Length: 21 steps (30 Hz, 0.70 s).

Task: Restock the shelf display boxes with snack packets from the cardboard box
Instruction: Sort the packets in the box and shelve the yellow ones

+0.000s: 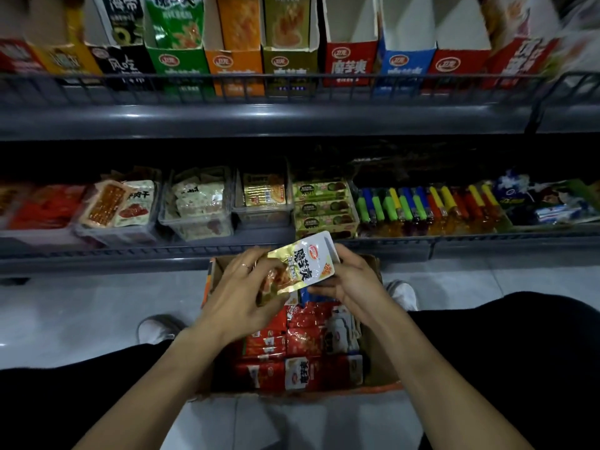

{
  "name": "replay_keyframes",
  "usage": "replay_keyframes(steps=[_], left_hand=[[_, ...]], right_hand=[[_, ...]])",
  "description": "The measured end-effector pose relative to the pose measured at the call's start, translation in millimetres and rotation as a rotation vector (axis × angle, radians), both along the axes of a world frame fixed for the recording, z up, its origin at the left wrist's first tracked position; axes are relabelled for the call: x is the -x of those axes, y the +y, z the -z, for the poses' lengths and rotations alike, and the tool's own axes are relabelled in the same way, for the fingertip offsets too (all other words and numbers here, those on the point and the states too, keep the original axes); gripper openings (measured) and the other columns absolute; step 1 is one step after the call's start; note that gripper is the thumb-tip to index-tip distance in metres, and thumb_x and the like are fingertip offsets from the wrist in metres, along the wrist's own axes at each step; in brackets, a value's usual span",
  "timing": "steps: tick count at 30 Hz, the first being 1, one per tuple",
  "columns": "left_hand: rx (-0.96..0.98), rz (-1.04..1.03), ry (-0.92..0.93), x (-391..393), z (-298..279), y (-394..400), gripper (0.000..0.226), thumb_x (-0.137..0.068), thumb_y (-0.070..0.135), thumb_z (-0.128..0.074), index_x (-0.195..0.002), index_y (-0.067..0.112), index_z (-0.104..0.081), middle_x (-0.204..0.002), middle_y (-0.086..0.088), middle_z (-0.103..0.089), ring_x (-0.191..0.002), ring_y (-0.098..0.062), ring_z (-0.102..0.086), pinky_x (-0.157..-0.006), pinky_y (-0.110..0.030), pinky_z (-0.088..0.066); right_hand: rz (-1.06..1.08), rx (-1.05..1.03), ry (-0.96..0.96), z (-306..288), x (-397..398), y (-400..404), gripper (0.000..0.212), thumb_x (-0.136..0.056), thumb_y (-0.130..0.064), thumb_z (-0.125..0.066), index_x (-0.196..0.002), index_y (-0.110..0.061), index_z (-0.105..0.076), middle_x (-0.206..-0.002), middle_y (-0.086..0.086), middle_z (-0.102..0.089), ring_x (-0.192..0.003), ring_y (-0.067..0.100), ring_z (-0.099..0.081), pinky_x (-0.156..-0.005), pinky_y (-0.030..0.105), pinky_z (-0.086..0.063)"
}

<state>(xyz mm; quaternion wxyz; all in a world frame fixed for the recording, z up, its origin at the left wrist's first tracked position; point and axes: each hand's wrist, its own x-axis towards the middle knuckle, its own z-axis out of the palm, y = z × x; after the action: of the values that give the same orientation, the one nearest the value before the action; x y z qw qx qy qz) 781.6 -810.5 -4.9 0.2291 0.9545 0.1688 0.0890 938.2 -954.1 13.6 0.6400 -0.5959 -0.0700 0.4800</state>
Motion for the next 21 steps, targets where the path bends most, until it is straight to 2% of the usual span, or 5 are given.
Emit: replay_keyframes(steps=[4, 10, 14, 18, 21], left_hand=[[0.003, -0.031, 0.007, -9, -23, 3, 0.062, -0.076, 0.07, -0.057, -0.126, 0.036, -0.044, -0.124, 0.012, -0.042, -0.103, -0.011, -0.053, -0.072, -0.031, -0.052], [0.129, -0.069, -0.052, -27, -65, 9, 0.053, -0.071, 0.059, -0.069, -0.114, 0.039, -0.044, -0.118, 0.019, -0.041, -0.098, -0.008, -0.053, -0.075, -0.031, -0.055], [0.188, -0.001, -0.237, -39, -92, 16, 0.032, -0.089, 0.024, -0.065, -0.119, 0.032, -0.058, -0.107, 0.025, -0.046, -0.098, 0.002, -0.052, -0.076, -0.009, -0.044], [0.601, -0.086, -0.227, -53, -119, 31, 0.045, -0.088, 0.014, -0.067, -0.127, 0.032, -0.053, -0.108, 0.01, -0.068, -0.094, -0.004, -0.066, -0.077, -0.024, -0.056], [0.736, -0.071, -0.237, -60, -132, 34, 0.025, -0.086, 0.007, -0.067, -0.109, 0.016, -0.065, -0.089, 0.004, -0.075, -0.08, -0.01, -0.072, -0.067, -0.023, -0.057]], right_hand=[[0.047, -0.069, 0.052, -22, -5, -1, 0.028, -0.1, -0.006, -0.042, -0.116, -0.013, -0.063, -0.095, 0.018, -0.073, -0.076, 0.033, -0.071, -0.056, 0.032, -0.058], [0.081, -0.031, -0.081, -55, -7, 8, 0.042, -0.091, -0.046, -0.058, -0.121, -0.018, -0.06, -0.112, 0.012, -0.07, -0.094, 0.03, -0.071, -0.077, 0.044, -0.059], [0.053, 0.029, -0.463, -79, -10, 13, 0.036, -0.078, -0.011, -0.079, -0.107, -0.024, -0.063, -0.101, -0.002, -0.072, -0.09, 0.016, -0.071, -0.07, 0.029, -0.06], [0.085, 0.018, -0.565, -107, -23, 17, 0.034, -0.077, -0.006, -0.078, -0.103, -0.023, -0.064, -0.095, -0.003, -0.074, -0.086, 0.014, -0.071, -0.073, 0.035, -0.061], [0.116, -0.009, -0.583, -120, -27, 21, 0.047, -0.074, -0.007, -0.08, -0.11, -0.029, -0.06, -0.098, -0.005, -0.074, -0.091, 0.01, -0.07, -0.081, 0.036, -0.059]])
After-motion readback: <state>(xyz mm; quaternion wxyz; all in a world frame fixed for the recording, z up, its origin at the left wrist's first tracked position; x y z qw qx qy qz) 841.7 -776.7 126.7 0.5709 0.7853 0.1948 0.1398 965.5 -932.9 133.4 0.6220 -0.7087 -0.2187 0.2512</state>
